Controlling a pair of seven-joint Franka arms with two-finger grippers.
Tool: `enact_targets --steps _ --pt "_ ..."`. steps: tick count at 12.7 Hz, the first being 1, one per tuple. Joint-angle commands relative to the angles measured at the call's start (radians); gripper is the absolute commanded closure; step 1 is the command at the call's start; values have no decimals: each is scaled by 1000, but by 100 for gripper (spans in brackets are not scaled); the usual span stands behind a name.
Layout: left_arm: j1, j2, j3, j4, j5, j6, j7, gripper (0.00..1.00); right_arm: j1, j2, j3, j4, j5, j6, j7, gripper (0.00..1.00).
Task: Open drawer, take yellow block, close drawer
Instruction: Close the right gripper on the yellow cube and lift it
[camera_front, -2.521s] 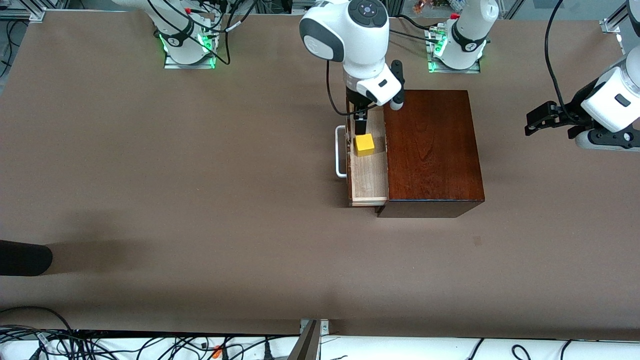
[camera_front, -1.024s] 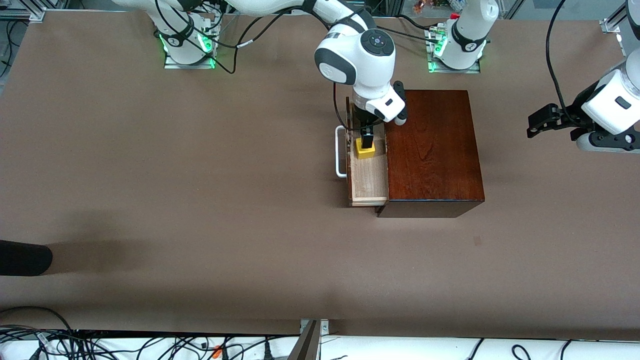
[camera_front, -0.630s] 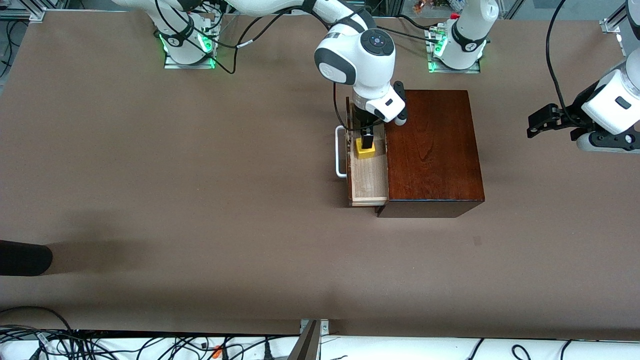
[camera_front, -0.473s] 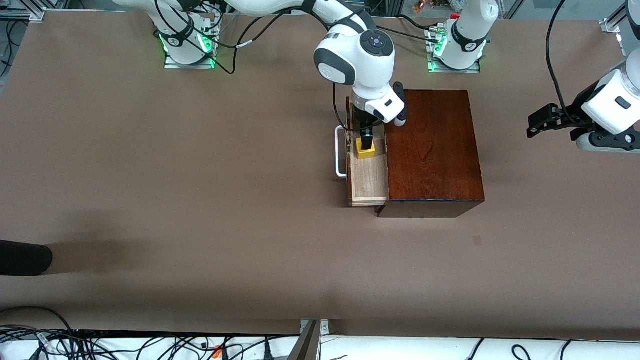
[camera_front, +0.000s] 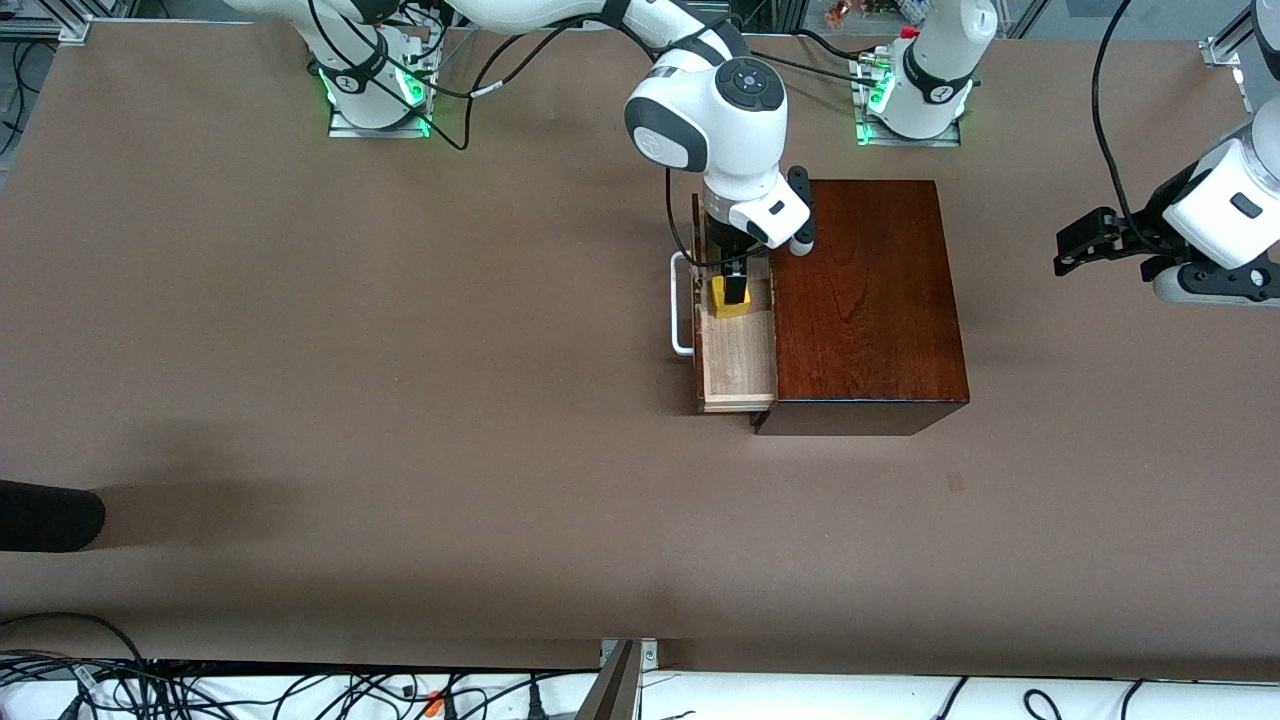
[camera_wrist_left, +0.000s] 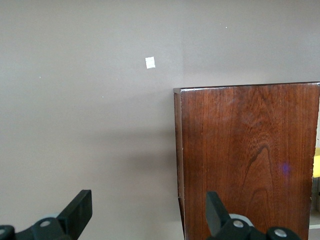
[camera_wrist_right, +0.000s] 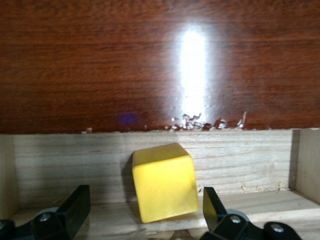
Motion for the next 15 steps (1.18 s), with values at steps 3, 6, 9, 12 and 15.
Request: enact_targets --steps 3,6,9,12,15 --pt "5 12 -5 28 19 -11 2 0 3 38 2 32 -14 20 -1 0" --pt "5 12 -5 26 19 -11 2 0 3 46 2 32 -14 25 -3 0" --pt "6 12 -5 28 20 -12 4 0 3 58 -3 32 -14 34 -6 0" --pt "8 12 -5 26 19 -12 7 0 8 52 -12 32 -14 2 -11 67" --pt "8 12 -5 28 19 -15 7 0 9 30 -9 67 -14 -98 -11 100"
